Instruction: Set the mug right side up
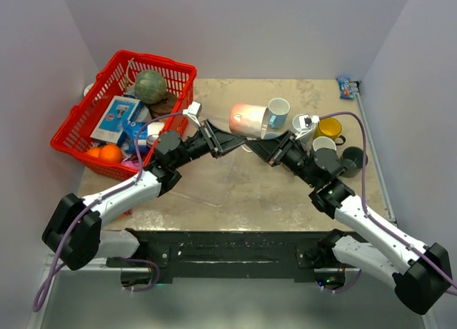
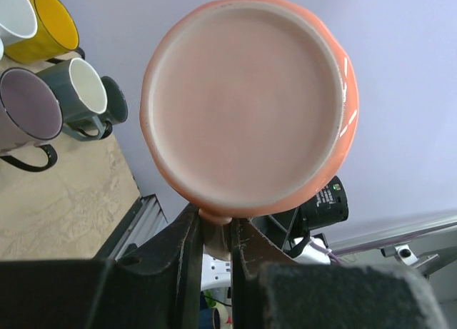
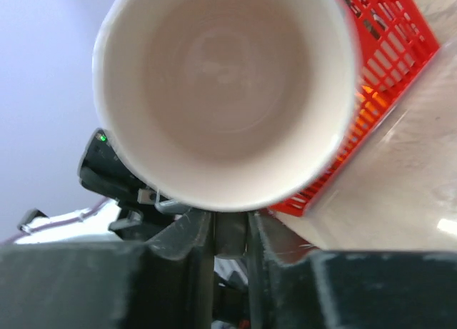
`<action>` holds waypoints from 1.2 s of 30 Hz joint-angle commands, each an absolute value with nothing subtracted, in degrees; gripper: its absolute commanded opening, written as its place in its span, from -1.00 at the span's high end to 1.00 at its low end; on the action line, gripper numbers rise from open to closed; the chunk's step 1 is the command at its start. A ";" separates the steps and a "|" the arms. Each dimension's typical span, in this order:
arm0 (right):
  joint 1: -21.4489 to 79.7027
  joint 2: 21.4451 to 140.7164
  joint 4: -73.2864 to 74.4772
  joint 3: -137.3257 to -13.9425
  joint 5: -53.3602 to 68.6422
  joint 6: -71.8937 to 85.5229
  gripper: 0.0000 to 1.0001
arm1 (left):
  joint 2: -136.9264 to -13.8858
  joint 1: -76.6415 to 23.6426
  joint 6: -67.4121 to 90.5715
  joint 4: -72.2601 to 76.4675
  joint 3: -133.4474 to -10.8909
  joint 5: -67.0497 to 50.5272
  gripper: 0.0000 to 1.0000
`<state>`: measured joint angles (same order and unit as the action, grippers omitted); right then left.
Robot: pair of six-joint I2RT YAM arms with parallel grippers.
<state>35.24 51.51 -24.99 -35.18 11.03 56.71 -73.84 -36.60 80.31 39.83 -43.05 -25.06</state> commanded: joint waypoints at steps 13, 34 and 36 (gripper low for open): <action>35.33 48.52 -15.57 -41.65 5.46 49.49 1.00 | -72.16 -36.91 74.46 53.45 -42.45 -29.79 -0.53; 35.33 50.89 39.54 -52.56 -1.84 33.49 1.00 | -54.32 -36.47 35.78 -12.30 -55.11 4.21 -0.99; 35.25 50.80 40.86 -51.68 -2.81 33.31 1.00 | -54.05 -36.39 34.89 -13.70 -55.19 6.32 -0.99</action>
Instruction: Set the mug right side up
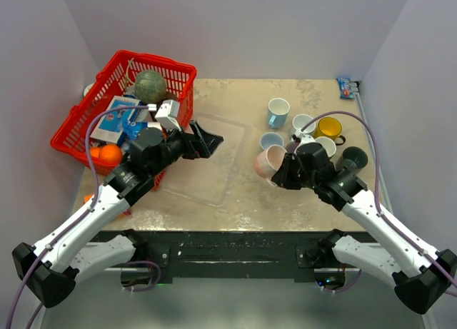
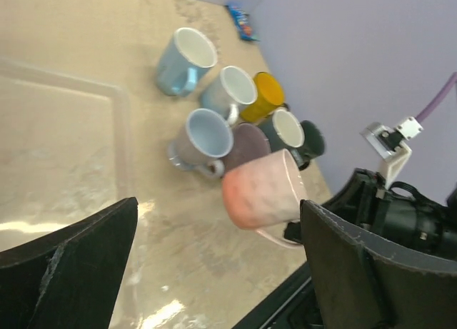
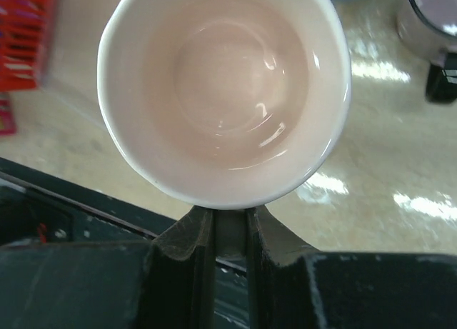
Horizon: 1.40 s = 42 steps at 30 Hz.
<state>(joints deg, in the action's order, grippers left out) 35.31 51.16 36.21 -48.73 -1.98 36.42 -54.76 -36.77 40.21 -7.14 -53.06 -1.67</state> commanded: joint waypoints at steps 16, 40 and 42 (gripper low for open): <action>45.08 58.62 37.44 -44.21 -20.46 41.91 1.00 | -54.93 -35.68 33.13 -16.35 -55.55 8.79 -0.99; 47.64 56.17 31.29 -36.56 -24.35 45.88 -0.46 | -53.97 -35.42 31.82 -20.21 -57.30 7.91 -0.99; 47.64 54.85 32.77 -37.70 -23.30 45.88 -0.56 | -53.70 -35.33 30.77 -21.97 -58.36 8.17 -0.99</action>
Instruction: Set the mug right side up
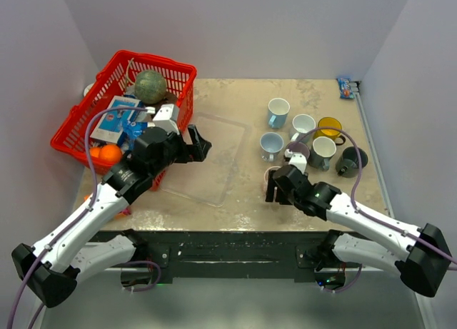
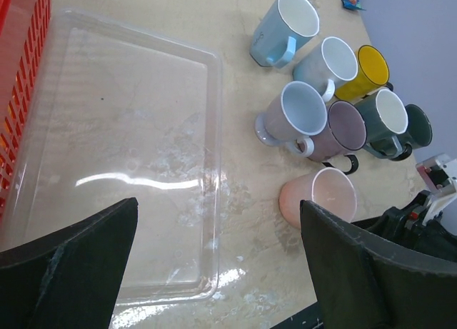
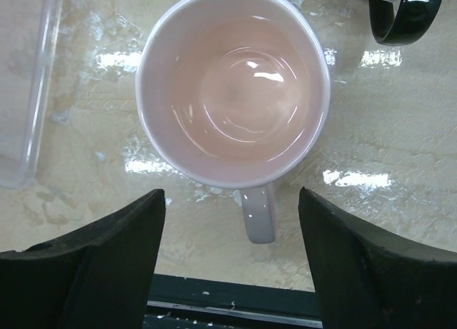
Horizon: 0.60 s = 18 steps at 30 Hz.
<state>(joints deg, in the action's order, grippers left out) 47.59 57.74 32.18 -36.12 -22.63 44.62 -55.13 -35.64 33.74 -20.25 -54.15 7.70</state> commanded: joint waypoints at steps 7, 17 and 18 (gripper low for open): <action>47.55 50.02 42.70 -48.50 -28.01 42.72 -0.98 | -51.16 -35.42 28.83 -27.86 -61.34 11.16 -0.99; 47.55 41.16 58.98 -65.48 -49.55 47.81 -0.98 | -47.03 -35.33 26.98 -42.25 -69.24 20.38 -0.99; 47.55 39.74 58.37 -65.57 -51.57 47.90 -0.98 | -46.67 -35.33 26.81 -43.23 -69.69 20.74 -0.99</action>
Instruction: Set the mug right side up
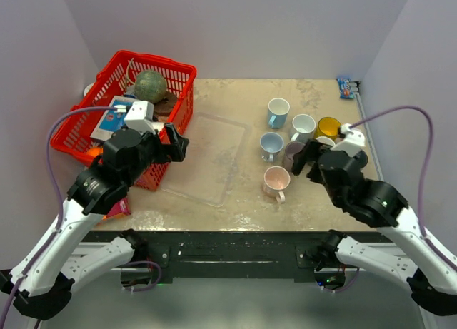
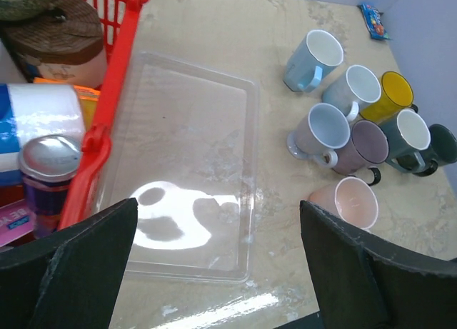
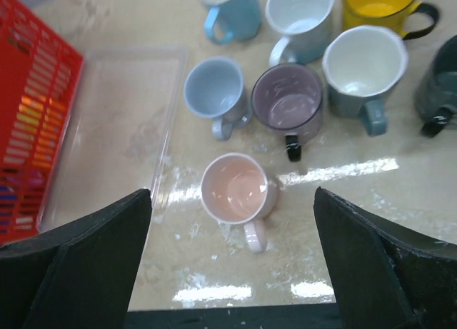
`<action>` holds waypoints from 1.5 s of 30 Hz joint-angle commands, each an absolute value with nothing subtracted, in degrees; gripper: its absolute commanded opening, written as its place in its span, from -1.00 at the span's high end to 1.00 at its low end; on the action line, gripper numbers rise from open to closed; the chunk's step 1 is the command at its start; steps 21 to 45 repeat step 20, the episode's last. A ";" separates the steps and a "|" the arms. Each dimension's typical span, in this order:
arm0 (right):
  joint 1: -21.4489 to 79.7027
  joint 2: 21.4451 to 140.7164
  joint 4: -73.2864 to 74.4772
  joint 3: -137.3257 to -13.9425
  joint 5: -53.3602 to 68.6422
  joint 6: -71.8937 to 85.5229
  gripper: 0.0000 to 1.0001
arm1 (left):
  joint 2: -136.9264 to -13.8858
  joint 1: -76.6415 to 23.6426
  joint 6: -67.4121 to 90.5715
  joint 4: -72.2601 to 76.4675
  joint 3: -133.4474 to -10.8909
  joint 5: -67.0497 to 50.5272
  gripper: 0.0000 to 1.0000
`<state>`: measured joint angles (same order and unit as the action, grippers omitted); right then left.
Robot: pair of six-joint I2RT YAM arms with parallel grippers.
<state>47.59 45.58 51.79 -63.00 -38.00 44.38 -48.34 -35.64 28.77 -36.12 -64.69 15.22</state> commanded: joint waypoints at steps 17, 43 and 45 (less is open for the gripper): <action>47.55 31.48 60.03 -70.58 -59.49 47.81 -0.98 | -42.63 -35.42 27.42 -51.42 -76.46 26.45 -0.99; 47.55 29.80 58.80 -69.88 -59.94 46.76 -0.98 | -42.10 -35.42 27.77 -51.68 -77.52 27.59 -0.99; 47.55 29.80 58.80 -69.88 -59.94 46.76 -0.98 | -42.10 -35.42 27.77 -51.68 -77.52 27.59 -0.99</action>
